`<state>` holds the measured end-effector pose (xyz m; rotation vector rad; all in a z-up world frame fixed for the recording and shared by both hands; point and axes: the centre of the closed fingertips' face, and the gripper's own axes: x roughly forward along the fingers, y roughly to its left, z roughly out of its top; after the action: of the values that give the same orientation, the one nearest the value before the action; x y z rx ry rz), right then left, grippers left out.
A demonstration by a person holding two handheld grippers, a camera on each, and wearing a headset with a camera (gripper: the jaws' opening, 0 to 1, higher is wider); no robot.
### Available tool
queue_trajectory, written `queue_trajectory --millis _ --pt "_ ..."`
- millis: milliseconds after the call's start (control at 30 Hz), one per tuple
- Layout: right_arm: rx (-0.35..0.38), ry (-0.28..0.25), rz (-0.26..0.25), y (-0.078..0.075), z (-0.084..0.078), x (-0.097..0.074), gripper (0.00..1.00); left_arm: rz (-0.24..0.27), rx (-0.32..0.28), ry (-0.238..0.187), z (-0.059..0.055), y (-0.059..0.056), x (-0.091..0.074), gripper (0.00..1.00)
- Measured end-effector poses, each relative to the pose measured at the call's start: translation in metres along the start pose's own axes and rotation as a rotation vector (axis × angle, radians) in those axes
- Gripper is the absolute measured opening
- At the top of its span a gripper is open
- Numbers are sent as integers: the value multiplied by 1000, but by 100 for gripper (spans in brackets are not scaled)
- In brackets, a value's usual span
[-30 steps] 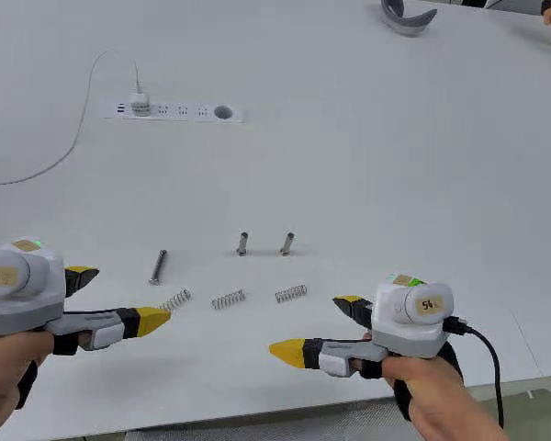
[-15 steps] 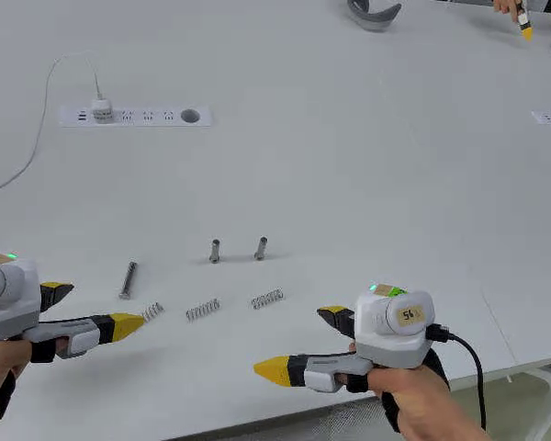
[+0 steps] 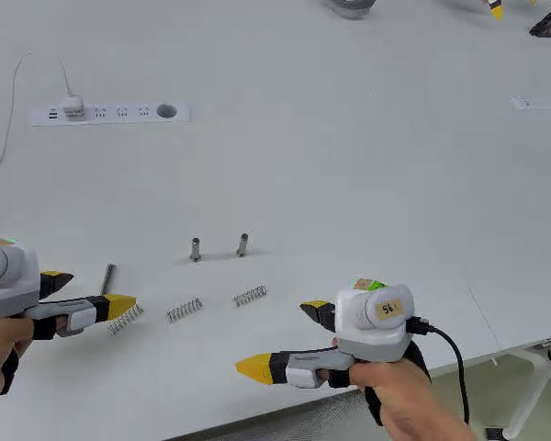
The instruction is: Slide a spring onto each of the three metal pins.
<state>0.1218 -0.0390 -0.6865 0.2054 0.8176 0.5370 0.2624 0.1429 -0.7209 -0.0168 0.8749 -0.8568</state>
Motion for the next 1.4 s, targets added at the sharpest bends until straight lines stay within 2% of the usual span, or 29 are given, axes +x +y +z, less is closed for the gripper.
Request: queue_trajectory --millis 133,233,400,567,667,767,800,833,933,967,1033,1167,1233,1400 --pt "10 -6 -6 -2 0 -1 92 5 -7 5 0 4 7 71" --pt "14 -2 -13 -5 -2 -1 92 29 -5 25 -3 11 15 68" --pt "19 0 -14 -6 -4 0 92 39 5 40 -6 17 24 63" --pt "23 -2 -13 -6 -3 1 92 46 20 34 -3 19 29 55" --pt "25 1 -15 -6 -4 1 92 55 31 45 -3 20 33 51" --pt "26 7 -18 -7 -7 2 91 76 31 50 -4 26 38 46" --pt "28 7 -18 -7 -7 1 91 91 45 38 -2 30 38 44" --pt "28 7 -18 -7 -7 1 91 101 35 48 -4 31 38 42" --pt "32 3 -20 -8 -7 1 91 118 62 53 -3 32 38 38" --pt "34 5 -21 -8 -7 1 91 149 114 71 -4 36 37 35" --pt "34 7 -23 -9 -8 1 91 162 148 79 -5 35 38 31" --pt "37 9 -21 -8 -9 2 91 159 174 76 -5 28 41 28" --pt "37 10 -18 -7 -8 2 91 179 202 78 -4 28 41 25" --pt "38 8 -16 -7 -8 2 91 201 213 76 -4 29 42 15"
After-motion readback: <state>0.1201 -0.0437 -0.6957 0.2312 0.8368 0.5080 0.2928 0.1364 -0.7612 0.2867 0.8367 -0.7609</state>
